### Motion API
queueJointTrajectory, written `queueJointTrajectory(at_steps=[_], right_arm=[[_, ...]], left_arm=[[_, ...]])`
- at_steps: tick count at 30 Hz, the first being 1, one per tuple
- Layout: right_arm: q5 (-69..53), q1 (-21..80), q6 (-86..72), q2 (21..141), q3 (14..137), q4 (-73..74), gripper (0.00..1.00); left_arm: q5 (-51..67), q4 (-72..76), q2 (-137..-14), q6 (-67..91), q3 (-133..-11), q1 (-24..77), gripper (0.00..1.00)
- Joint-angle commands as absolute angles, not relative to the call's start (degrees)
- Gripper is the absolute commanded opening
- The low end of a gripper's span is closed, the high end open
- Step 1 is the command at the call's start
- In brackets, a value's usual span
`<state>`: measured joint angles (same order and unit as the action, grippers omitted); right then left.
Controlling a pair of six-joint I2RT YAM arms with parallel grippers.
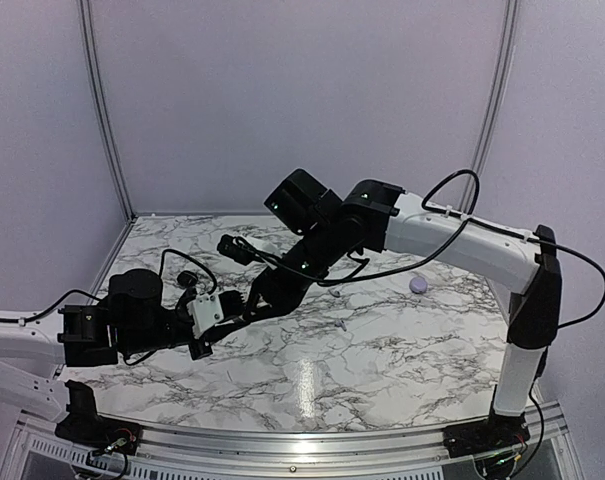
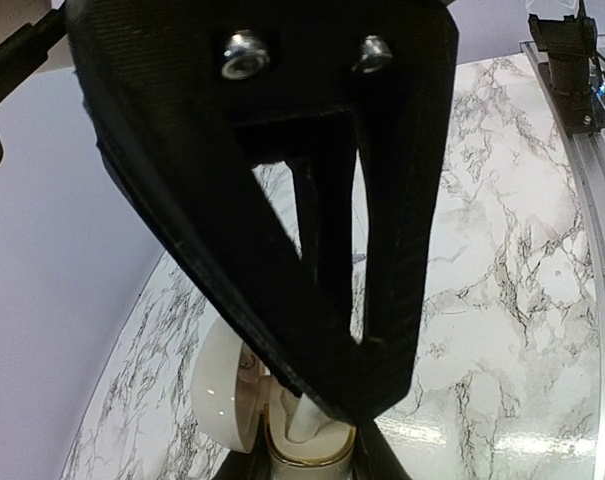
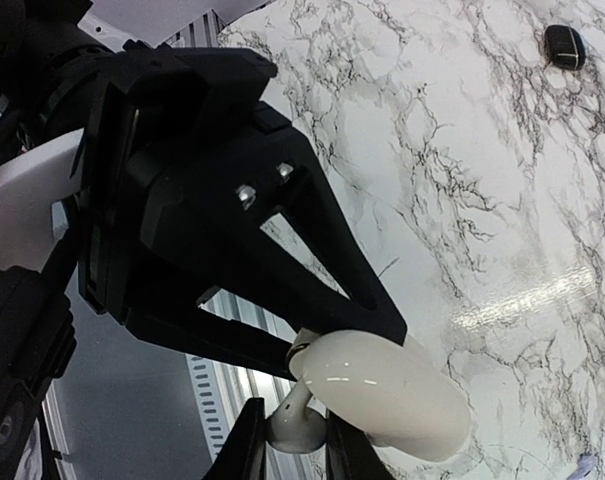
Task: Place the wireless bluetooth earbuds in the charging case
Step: Insert the left earbud into the left side groove of the charging case.
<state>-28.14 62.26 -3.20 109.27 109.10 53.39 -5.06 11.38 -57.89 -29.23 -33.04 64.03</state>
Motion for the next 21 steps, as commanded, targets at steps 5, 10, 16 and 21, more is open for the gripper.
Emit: queueJointTrajectory(at_steps=[5, 10, 16, 21], right_arm=[[-28.61, 63.11, -3.50, 112.56, 111.79, 51.56, 0.17], [-29.11, 62.85, -3.91, 113.29, 111.60, 51.06, 0.16], [-28.66, 62.32, -4.66, 113.13, 111.62, 49.86, 0.24], [-27.54, 62.23, -4.64, 112.92, 111.81, 49.75, 0.32]], left_arm=[[-3.26, 16.94, -57.55, -34.81, -34.42, 66.53, 0.00], [-3.81, 16.72, -59.08, -36.47, -34.88, 67.45, 0.00], [-4.06, 16.79, -59.09, -35.88, -34.92, 67.46, 0.00], [-4.08, 17.95, -58.38, -32.27, -35.02, 67.42, 0.00]])
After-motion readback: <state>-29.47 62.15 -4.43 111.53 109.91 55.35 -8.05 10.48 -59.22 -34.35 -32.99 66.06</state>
